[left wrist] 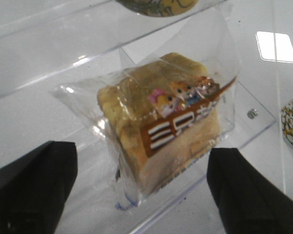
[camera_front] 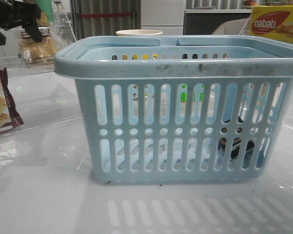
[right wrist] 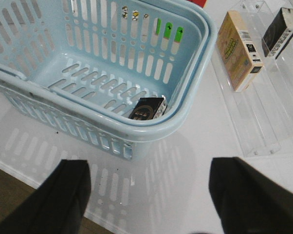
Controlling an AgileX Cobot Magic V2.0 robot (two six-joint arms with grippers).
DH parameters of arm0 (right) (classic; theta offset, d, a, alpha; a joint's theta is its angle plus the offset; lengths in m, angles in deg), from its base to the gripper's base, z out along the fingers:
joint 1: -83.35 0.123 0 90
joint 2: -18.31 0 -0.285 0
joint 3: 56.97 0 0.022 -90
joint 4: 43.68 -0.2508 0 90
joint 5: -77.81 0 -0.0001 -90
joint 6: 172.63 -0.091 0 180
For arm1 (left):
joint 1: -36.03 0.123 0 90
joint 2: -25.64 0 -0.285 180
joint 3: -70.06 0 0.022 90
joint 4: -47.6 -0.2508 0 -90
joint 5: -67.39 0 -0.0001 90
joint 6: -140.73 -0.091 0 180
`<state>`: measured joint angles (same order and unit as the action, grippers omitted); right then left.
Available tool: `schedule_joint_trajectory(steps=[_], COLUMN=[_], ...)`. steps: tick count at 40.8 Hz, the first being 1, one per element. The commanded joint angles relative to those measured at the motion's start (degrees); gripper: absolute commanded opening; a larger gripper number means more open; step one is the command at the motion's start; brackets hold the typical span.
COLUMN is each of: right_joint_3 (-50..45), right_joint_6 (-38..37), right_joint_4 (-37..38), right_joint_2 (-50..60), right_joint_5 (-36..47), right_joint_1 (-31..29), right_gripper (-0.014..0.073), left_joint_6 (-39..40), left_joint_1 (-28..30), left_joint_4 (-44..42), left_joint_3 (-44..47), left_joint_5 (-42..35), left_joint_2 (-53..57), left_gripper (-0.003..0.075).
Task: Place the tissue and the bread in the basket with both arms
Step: 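Reach the left gripper to the shelf and grasp the wrapped bread, then carry the wrapped bread over the basket and open the left gripper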
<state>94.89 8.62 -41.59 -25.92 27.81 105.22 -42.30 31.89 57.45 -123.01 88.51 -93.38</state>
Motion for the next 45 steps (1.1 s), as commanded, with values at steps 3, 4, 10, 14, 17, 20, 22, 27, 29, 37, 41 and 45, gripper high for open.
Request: schedule_joint_trajectory(steps=[3, 4, 10, 14, 17, 20, 22, 27, 29, 37, 41, 45], right_joint_3=[1.48, 1.48, 1.48, 1.48, 1.48, 1.48, 1.48, 1.48, 1.48, 1.48, 1.48, 1.48], right_joint_6=[-0.05, -0.05, -0.05, -0.05, -0.05, -0.05, -0.05, -0.05, -0.05, -0.05, -0.05, -0.05], right_joint_4=[0.89, 0.89, 0.89, 0.89, 0.89, 0.89, 0.89, 0.89, 0.89, 0.89, 0.89, 0.89], right_joint_2=[0.00, 0.00, 0.00, 0.00, 0.00, 0.00, 0.00, 0.00, 0.00, 0.00, 0.00, 0.00], right_joint_5=[3.98, 3.98, 3.98, 3.98, 3.98, 3.98, 3.98, 3.98, 3.98, 3.98, 3.98, 3.98], right_joint_1=[-0.11, -0.11, -0.11, -0.11, -0.11, -0.11, -0.11, -0.11, -0.11, -0.11, -0.11, -0.11], right_gripper=[0.0603, 0.0603, 0.0603, 0.0603, 0.0603, 0.0603, 0.0603, 0.0603, 0.0603, 0.0603, 0.0603, 0.0603], left_joint_6=[-0.05, -0.05, -0.05, -0.05, -0.05, -0.05, -0.05, -0.05, -0.05, -0.05, -0.05, -0.05], left_joint_1=[-0.19, -0.19, -0.19, -0.19, -0.19, -0.19, -0.19, -0.19, -0.19, -0.19, -0.19, -0.48], left_joint_4=[0.85, 0.85, 0.85, 0.85, 0.85, 0.85, 0.85, 0.85, 0.85, 0.85, 0.85, 0.85], left_joint_3=[-3.06, -3.06, -3.06, -3.06, -3.06, -3.06, -3.06, -3.06, -3.06, -3.18, -3.18, -3.18], left_joint_5=[-9.19, -9.93, -13.76, -14.26, -14.07, -14.07, -14.07, -12.89, -11.74, -4.77, -2.50, -1.17], left_joint_2=[-0.21, -0.62, -2.42, -2.77, -2.88, -2.88, -2.88, -2.88, -2.74, -0.28, 2.31, 5.34], left_gripper=[0.0601, 0.0601, 0.0601, 0.0598, 0.0566, 0.0505, 0.0450, 0.0317, 0.0265, 0.0104, 0.0091, 0.0092])
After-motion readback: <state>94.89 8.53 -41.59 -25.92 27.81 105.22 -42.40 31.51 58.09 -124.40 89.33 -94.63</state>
